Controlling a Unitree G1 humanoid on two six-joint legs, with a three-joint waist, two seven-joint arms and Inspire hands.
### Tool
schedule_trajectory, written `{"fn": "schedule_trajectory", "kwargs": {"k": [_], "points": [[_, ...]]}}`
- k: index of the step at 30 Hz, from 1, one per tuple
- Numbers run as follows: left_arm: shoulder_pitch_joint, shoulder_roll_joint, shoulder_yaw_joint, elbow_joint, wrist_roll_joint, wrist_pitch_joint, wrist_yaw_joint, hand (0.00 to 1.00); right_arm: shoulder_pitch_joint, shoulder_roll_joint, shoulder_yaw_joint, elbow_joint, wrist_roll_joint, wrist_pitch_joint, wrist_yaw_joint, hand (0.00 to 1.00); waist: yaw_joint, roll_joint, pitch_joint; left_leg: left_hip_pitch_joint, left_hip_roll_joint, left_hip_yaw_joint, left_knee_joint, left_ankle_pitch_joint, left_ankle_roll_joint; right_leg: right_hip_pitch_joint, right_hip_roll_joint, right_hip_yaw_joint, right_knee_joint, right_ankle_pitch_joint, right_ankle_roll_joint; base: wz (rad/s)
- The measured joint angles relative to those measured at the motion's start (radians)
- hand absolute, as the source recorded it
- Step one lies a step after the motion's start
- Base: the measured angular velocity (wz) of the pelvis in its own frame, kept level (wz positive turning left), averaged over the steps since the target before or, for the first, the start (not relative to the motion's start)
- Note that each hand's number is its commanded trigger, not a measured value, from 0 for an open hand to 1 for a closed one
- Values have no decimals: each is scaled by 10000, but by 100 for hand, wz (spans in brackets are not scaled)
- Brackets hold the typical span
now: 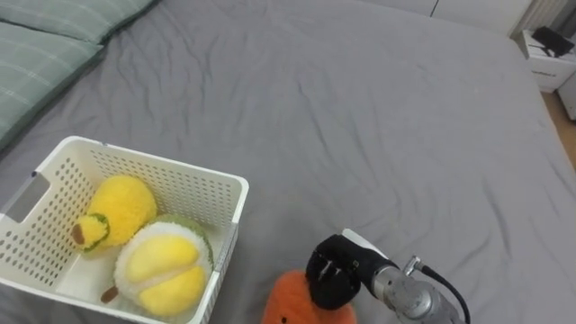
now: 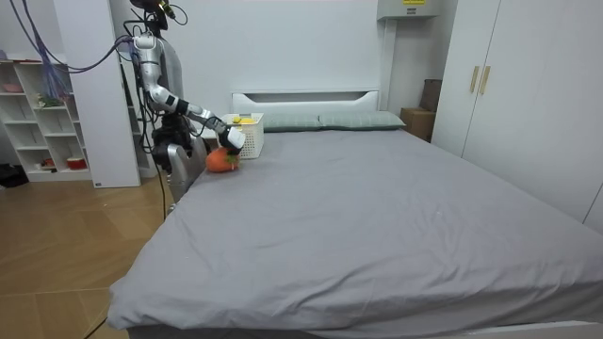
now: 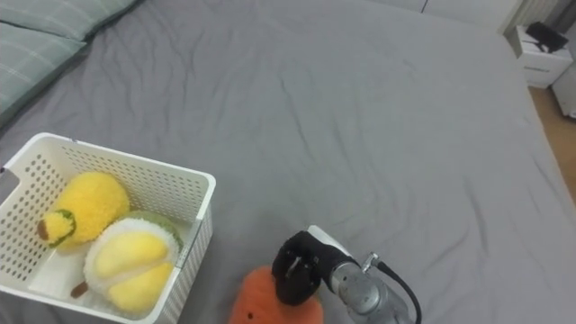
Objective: Collect toys from the bed
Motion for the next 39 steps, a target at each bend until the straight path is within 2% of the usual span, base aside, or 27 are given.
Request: {"fn": "schedule_trajectory", "kwargs": {"k": [17,20,27,30,32,39], "points": [[6,43,18,35,8,12,-31,0,-53,-112,-1,-279,-75,9,34,100,-58,44,1,4,1,-10,1,0,0,6,1,2,22,1,-1,0],[10,131,20,98,9,11,-147,0,-168,-119,-382,-555,-160,-6,29,100,-95,32,-9,6,-2,-5,0,0,0,6,-2,9,14,1,0,0],[18,104,90,96,26,-5,-348,0,-344,-193,-1122,-1159,-377,-38,-347,100,-103,104,-7,67,2,9,0,0,1,11,3,29,13,4,-1,0],[9,50,432,105,122,-12,-476,0,-343,-272,-1428,-2146,-756,-71,-403,100,-215,182,-49,93,3,13,-2,1,1,37,3,31,27,4,-1,0],[-2,53,546,192,110,-36,-473,0,-347,-282,-1649,-2550,-758,-107,-460,100,-269,185,-49,149,5,36,-22,1,1,99,5,55,28,3,1,-3],[7,55,628,356,114,-61,-449,0,-821,-507,-1982,-3502,-737,-120,-608,100,-364,112,-97,182,12,153,-27,1,2,85,37,283,36,11,4,-5]]}}
